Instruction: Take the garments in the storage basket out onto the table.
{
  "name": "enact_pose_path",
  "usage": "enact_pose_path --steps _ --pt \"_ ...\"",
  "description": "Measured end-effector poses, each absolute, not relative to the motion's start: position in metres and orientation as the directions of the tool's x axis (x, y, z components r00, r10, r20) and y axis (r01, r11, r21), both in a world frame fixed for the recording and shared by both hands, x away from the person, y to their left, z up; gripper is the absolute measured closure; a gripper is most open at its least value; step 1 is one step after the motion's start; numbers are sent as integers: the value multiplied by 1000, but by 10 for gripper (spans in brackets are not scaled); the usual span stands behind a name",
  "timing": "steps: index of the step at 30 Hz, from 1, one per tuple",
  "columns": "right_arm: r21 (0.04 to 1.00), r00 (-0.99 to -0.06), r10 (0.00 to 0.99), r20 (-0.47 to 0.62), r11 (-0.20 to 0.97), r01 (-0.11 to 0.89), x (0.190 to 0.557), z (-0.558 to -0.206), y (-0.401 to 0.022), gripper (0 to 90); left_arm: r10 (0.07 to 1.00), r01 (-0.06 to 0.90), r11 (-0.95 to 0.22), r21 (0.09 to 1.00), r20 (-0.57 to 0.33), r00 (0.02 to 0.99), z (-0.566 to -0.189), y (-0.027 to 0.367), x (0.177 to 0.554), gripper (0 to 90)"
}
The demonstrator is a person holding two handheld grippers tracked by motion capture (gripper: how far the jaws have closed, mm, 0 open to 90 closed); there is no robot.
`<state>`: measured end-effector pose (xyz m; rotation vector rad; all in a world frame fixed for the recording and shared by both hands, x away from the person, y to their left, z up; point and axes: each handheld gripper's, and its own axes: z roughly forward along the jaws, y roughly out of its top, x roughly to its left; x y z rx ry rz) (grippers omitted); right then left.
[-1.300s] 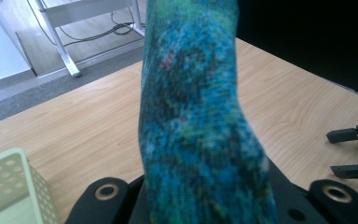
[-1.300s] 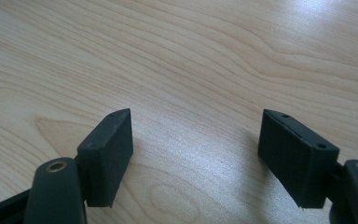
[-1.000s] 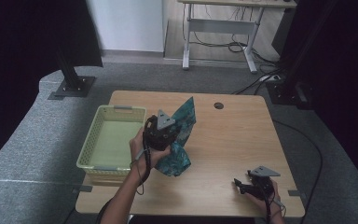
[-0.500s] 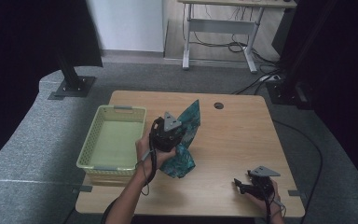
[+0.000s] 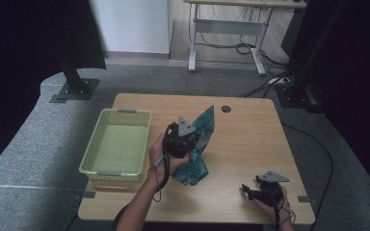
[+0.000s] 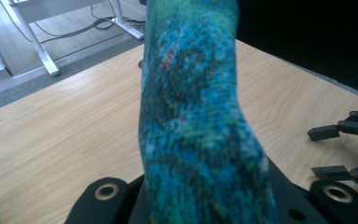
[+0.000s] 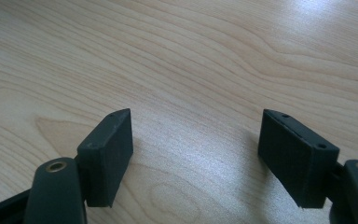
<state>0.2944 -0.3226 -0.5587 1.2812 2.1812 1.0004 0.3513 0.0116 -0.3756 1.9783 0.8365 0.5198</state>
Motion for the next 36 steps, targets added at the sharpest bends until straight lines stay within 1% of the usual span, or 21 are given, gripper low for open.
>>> enact_pose_path --steps 10,27,36 --pt "757 -488 873 3 317 571 294 -559 -322 253 716 358 -367 859 15 697 -383 1 352 869" --pt "757 -488 873 6 315 573 294 -559 -322 253 703 410 -365 836 -42 710 -418 -17 358 860" --pt "758 -490 872 5 316 571 294 -559 -322 253 709 448 -357 820 -74 701 -438 -21 364 861"
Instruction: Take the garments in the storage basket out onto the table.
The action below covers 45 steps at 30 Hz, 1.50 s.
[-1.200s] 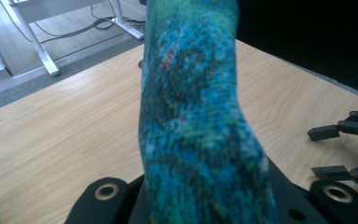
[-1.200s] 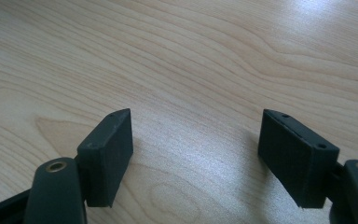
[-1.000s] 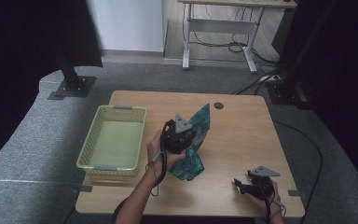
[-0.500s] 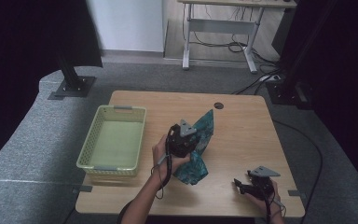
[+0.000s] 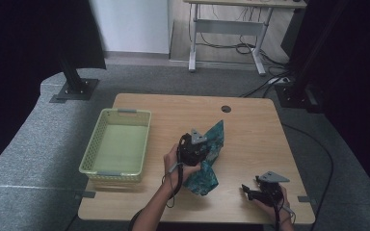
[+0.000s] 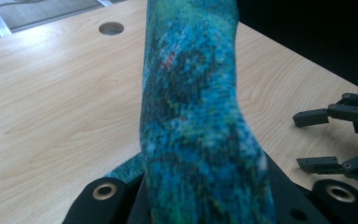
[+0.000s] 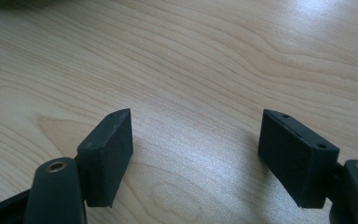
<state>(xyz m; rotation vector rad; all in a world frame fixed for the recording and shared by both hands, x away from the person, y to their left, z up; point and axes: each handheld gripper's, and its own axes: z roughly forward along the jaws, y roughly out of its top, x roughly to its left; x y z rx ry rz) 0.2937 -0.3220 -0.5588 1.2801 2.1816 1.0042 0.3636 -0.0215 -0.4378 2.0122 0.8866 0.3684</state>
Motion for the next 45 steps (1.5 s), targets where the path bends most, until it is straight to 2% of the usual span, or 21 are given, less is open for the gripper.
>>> enact_pose_path --steps 10,27,32,37,40,45 --pt "756 -490 872 6 316 572 294 -559 -322 253 720 504 -326 800 -136 681 -473 -26 369 850" --pt "757 -492 870 6 318 571 294 -559 -322 252 720 561 -349 751 -168 673 -517 -35 377 720" --pt "757 -493 870 7 318 570 294 -559 -322 253 719 589 -350 729 -194 667 -521 -36 380 622" --pt "757 -494 869 7 318 570 294 -559 -322 253 703 617 -359 701 -232 672 -520 -37 383 461" --pt "757 -495 869 7 319 570 294 -559 -322 253 689 598 -391 700 -209 694 -517 -40 381 405" --pt "758 -496 868 6 319 569 294 -559 -322 253 679 535 -422 732 -137 722 -506 -45 370 373"
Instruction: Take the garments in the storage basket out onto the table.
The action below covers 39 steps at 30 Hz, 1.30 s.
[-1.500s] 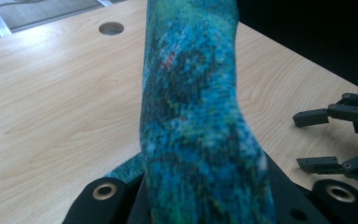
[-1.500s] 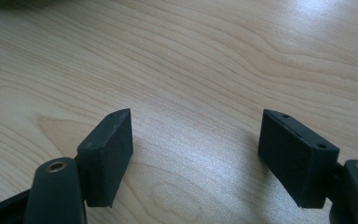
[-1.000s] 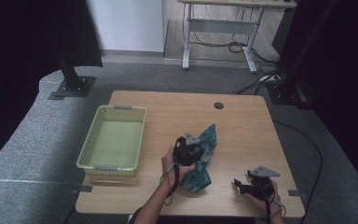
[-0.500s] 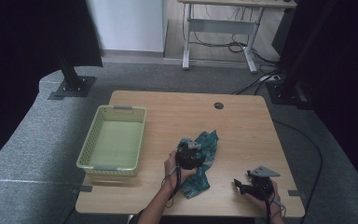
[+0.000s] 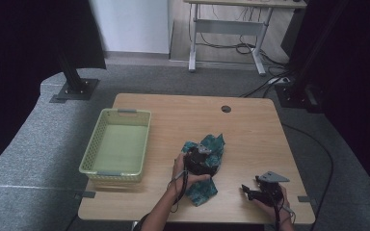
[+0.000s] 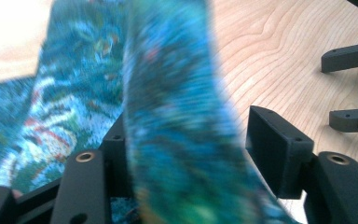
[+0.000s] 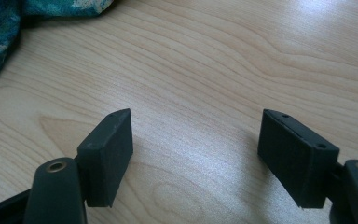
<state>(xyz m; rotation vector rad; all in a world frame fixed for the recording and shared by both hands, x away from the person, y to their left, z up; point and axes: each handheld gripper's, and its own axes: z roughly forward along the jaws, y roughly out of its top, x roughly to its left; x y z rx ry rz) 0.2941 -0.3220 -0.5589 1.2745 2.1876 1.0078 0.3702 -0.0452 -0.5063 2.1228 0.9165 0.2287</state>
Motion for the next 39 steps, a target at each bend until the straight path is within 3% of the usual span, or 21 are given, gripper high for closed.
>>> enact_pose_path --steps 7,39 --pt "758 -496 868 6 319 569 294 -559 -322 252 683 491 -409 769 -99 723 -494 -44 362 321" --pt "758 -504 864 -1 329 563 293 -559 -318 253 706 381 -391 838 8 708 -473 20 305 342"
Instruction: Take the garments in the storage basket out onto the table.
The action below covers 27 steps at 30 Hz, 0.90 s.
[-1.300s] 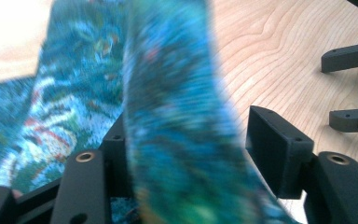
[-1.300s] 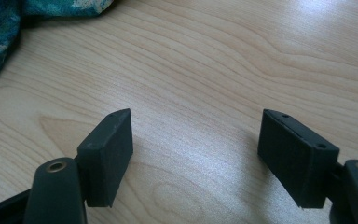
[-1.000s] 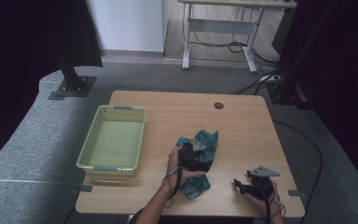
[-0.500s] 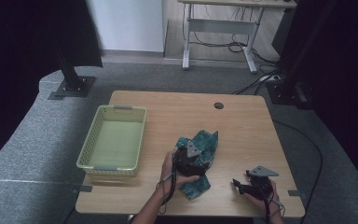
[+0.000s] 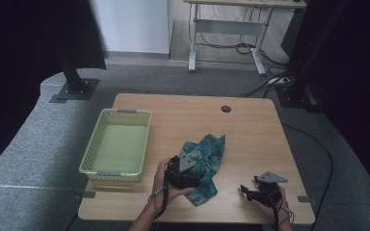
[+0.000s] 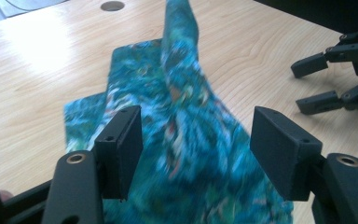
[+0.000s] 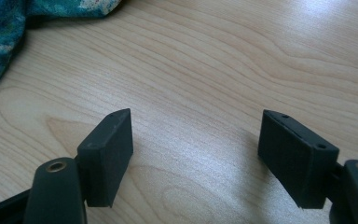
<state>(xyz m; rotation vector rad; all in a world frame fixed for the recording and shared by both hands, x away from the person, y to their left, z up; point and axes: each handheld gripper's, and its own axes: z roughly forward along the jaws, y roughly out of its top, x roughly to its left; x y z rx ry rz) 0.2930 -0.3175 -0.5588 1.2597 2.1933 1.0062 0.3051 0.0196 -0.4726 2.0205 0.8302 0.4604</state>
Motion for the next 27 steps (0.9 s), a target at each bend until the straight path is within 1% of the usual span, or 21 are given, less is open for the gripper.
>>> enact_pose_path --steps 15,27 --pt "757 -506 863 4 328 565 292 -559 -317 252 723 420 -396 816 -5 691 -497 72 280 333" --pt "757 -503 864 5 325 567 292 -559 -317 251 714 458 -409 789 -36 699 -520 76 270 325"
